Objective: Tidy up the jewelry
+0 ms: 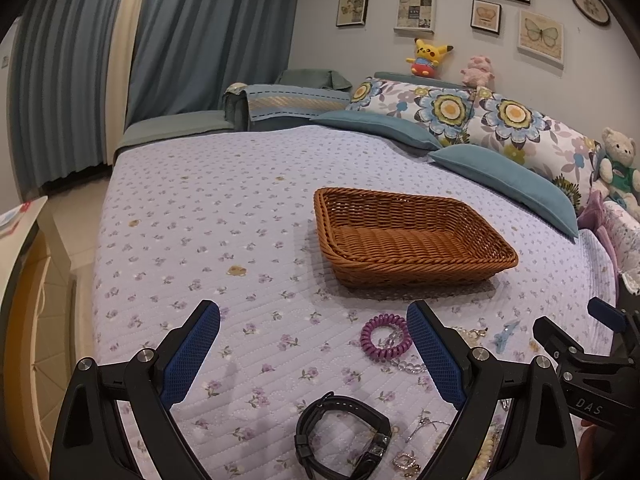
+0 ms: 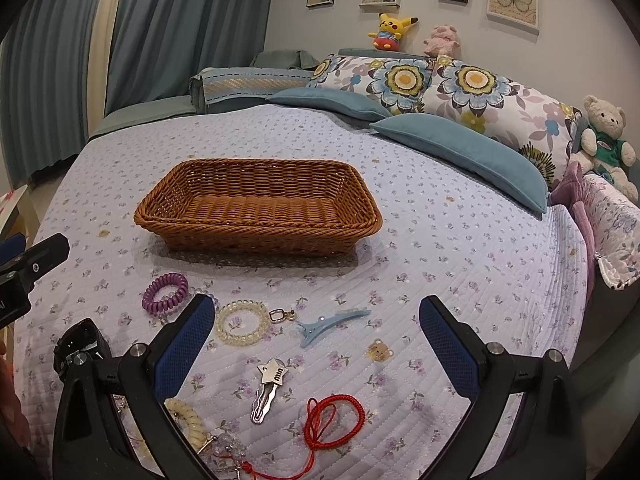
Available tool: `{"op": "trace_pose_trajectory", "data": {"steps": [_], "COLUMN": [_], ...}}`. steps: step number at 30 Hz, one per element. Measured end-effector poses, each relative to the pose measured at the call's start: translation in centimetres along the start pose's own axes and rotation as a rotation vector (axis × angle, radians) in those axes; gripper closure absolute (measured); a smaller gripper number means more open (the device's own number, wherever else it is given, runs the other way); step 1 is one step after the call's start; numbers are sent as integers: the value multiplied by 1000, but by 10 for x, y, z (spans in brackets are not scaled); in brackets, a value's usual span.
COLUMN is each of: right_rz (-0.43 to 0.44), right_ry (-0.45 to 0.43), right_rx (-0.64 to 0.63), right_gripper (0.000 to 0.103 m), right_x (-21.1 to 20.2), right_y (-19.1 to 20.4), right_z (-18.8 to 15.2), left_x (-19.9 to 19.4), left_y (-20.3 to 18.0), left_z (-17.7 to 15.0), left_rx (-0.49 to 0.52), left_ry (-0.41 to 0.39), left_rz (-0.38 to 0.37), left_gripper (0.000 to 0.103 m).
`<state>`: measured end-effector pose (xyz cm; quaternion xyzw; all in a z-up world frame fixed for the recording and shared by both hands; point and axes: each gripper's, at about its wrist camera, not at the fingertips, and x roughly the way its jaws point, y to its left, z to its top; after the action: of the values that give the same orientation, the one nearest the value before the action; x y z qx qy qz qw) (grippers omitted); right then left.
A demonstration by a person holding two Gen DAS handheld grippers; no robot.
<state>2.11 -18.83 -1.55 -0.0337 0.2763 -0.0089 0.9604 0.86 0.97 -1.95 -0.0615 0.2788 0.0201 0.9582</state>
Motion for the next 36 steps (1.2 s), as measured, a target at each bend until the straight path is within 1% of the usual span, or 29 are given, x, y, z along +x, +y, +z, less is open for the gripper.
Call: {"op": "trace_pose_trajectory", "data": {"steps": [3,4,6,9,11,13,14,16,18,20,22,24,26,27,28,29,31,33,36], "right_rz": [-7,-9,-12,-46,-61,-55,-48,-23,-7,12,40,59,81,94,116,132,180,212,220], "right_ry": [-5,-2,10,28,29,40,48,74,99,128,169,213,247,257,270,275,292,326,368], "right_rx": [2,5,19,19,22,38,50,84,123,164,198,206,211,211,208,204,210,223,249], "right_gripper": [1,1,1,1,5,9,12,13,14,16,25,41,47,48,48,50,51,51,51], "right_x": [0,1,4,7,6,6,6,10,15,22,31,39,47,50,53,55,59,68,80], "right_y": [-3,-4,-10,-20,-30,-42,-48,-64,-79,-91,-101,-103,-102,-100,-96,-91,-82,-72,-60], "right_z": [0,2,3,8,10,13,14,15,15,12,8,3,-1,-2,-3,-4,-5,-6,-5], "left_x": [0,0,3,9,13,16,17,19,21,23,30,35,40,40,41,44,48,49,50], "left_y": [6,11,25,37,42,47,48,50,50,51,53,54,52,51,50,48,46,44,42], "left_z": [3,5,7,3,-3,-8,-11,-16,-19,-22,-26,-28,-29,-30,-30,-31,-33,-33,-34], "left_rx": [26,29,15,16,27,27,23,23,31,27,11,0,-5,-5,-4,-8,-8,-4,-4], "left_ry": [15,28,74,150,195,244,260,294,309,327,356,372,384,388,394,407,425,433,438], "left_rz": [27,25,-7,-32,-56,-106,-133,-199,-230,-252,-271,-286,-303,-311,-322,-337,-339,-350,-367], "left_gripper": [8,8,8,8,9,9,9,9,13,27,28,28,29,34,48,55,55,55,55]}}
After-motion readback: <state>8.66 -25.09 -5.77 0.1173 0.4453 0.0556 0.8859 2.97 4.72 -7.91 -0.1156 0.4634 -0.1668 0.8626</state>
